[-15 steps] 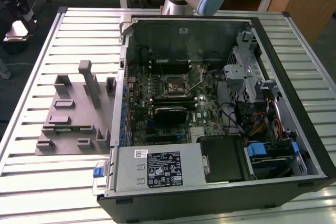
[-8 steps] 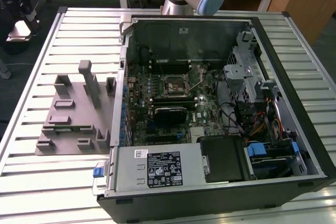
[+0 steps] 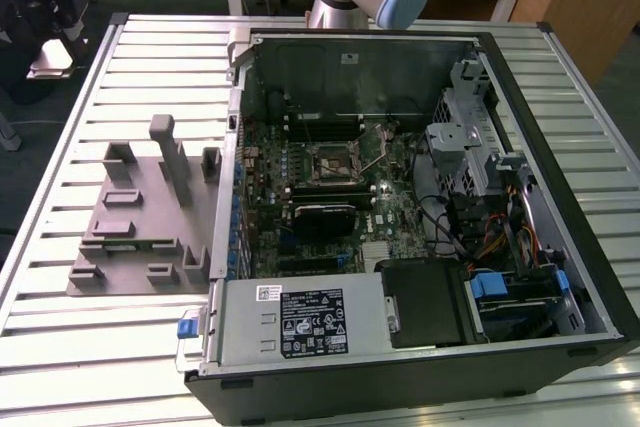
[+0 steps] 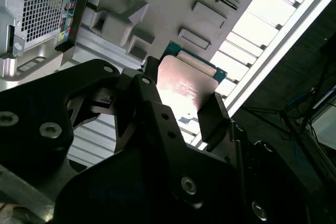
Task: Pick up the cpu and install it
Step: 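Pick up the cpu and move it towards the insertion slot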
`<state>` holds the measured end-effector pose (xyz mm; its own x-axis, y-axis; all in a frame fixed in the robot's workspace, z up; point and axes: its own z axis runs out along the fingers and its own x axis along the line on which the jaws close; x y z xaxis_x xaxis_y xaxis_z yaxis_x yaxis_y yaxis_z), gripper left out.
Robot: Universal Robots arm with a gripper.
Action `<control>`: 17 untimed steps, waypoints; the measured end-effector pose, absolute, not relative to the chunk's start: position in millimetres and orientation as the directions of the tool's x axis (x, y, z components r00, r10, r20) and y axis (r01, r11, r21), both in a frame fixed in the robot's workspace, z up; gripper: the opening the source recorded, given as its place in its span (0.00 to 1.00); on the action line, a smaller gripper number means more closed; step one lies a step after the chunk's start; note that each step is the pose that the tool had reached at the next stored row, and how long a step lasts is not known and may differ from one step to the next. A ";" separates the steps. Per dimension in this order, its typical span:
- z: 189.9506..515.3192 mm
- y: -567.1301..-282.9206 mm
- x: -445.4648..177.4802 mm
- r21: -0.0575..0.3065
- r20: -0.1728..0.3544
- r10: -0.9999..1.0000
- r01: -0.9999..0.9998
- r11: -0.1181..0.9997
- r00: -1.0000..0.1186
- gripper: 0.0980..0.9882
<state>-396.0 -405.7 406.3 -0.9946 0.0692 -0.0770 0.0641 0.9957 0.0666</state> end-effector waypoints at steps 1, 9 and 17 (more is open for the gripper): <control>406.3 -405.7 -393.8 0.067 -0.077 0.069 0.064 0.996 -0.995 0.50; 406.3 -405.8 -377.3 0.067 -0.076 0.069 0.064 0.996 -0.995 0.50; 406.3 -405.8 -363.8 0.067 -0.076 0.069 0.064 0.996 -0.995 0.50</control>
